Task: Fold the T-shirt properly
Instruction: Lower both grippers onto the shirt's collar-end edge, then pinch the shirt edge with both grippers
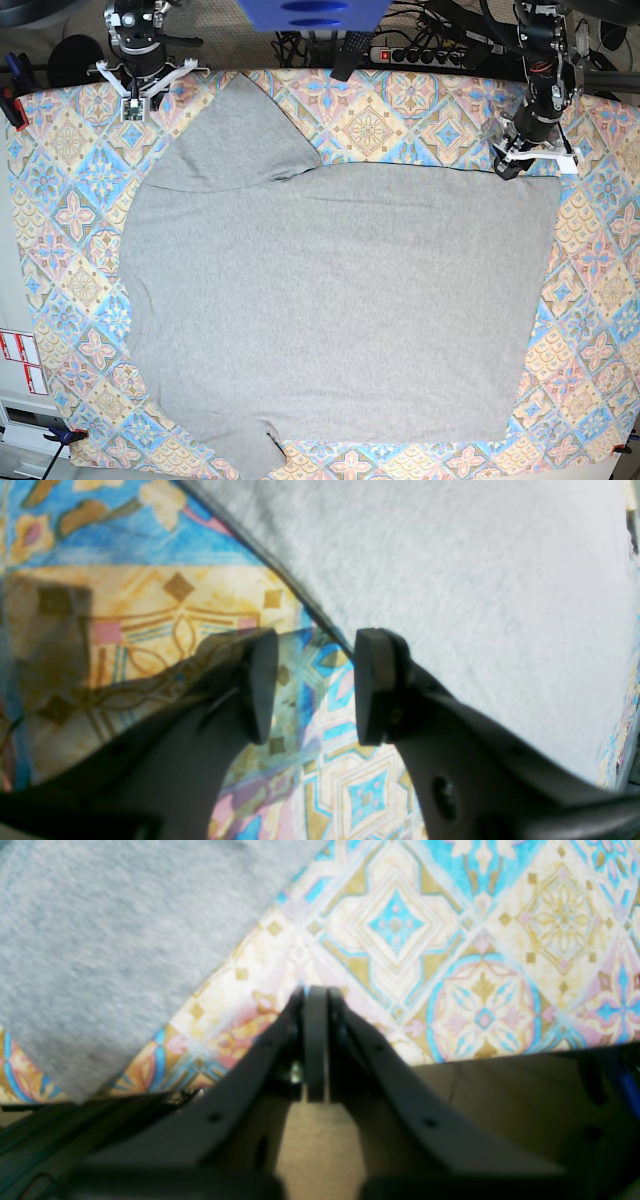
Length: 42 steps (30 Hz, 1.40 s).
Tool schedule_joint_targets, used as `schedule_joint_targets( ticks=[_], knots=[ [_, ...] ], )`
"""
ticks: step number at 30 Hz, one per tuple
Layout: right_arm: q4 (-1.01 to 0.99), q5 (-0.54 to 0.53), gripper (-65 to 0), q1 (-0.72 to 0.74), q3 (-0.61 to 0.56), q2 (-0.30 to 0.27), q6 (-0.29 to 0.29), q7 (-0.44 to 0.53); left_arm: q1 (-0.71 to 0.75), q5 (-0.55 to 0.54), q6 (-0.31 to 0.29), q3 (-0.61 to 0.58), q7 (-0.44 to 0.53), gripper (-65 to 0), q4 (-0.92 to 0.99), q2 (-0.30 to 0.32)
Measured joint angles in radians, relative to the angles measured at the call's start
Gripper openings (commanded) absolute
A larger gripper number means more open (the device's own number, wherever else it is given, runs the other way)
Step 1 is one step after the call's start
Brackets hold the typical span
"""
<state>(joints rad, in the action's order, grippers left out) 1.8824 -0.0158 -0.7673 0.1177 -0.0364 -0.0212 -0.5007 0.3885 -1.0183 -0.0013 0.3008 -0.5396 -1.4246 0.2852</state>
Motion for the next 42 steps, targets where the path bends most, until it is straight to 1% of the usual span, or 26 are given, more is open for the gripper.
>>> schedule_joint_targets(
  ticks=[4, 10, 13, 16, 18, 21, 23, 27, 30, 35, 40, 41, 42],
  knots=[
    [0.0, 0.0, -65.0, 0.0, 0.001, 0.0, 0.0, -0.001, -0.018, 0.0, 0.0, 0.0, 0.001, -38.5, 0.014, 0.0],
    [0.0, 0.0, -65.0, 0.0, 0.001, 0.0, 0.0, -0.001, -0.103, -0.01, -0.019, 0.003, 0.017, -38.8, 0.121, 0.002],
    [0.0, 0.0, -65.0, 0.0, 0.001, 0.0, 0.0, -0.002, -0.131, -0.008, -0.019, 0.003, 0.016, -39.2, 0.14, 0.003],
    [0.0, 0.0, -64.8, 0.0, 0.001, 0.0, 0.0, -0.001, -0.138, -0.004, -0.015, 0.005, 0.024, -40.2, 0.14, -0.011],
    [0.0, 0.0, -64.7, 0.0, 0.001, 0.0, 0.0, -0.001, -0.145, -0.004, -0.014, 0.005, 0.035, -46.3, 0.14, -0.017],
    [0.0, 0.0, -64.1, -0.001, 0.001, 0.0, 0.0, -0.002, -0.146, -0.002, -0.003, 0.005, 0.021, -64.6, 0.146, -0.017],
    [0.0, 0.0, -61.0, 0.005, 0.001, 0.001, 0.0, -0.002, -0.148, 0.004, -0.004, 0.005, 0.016, -65.0, 0.147, -0.019],
    [0.0, 0.0, -51.5, 0.025, 0.001, 0.0, 0.0, 0.003, -0.146, 0.004, -0.003, 0.004, 0.016, -65.0, 0.147, -0.019],
    [0.0, 0.0, -46.9, 0.022, 0.001, 0.002, 0.0, -0.001, -0.142, 0.004, -0.004, 0.004, 0.016, -65.0, 0.147, -0.019],
    [-0.002, 0.0, -45.3, 0.042, -0.005, 0.003, 0.001, -0.007, -0.13, 0.001, -0.008, 0.004, 0.016, -65.0, 0.146, -0.019],
    [-0.002, -0.005, -42.3, 0.102, -0.075, -0.002, -0.002, -0.002, -0.126, -0.002, -0.012, 0.004, 0.017, -65.0, 0.146, -0.019],
    [-0.002, -0.009, -41.5, 0.107, -0.09, -0.002, 0.0, -0.017, -0.126, -0.002, -0.013, 0.004, 0.016, -65.0, 0.146, -0.019],
    [-0.002, -0.009, -41.2, 0.112, -0.106, -0.001, 0.0, -0.054, -0.125, -0.004, -0.013, 0.004, 0.016, -65.0, 0.146, -0.019]
  ],
)
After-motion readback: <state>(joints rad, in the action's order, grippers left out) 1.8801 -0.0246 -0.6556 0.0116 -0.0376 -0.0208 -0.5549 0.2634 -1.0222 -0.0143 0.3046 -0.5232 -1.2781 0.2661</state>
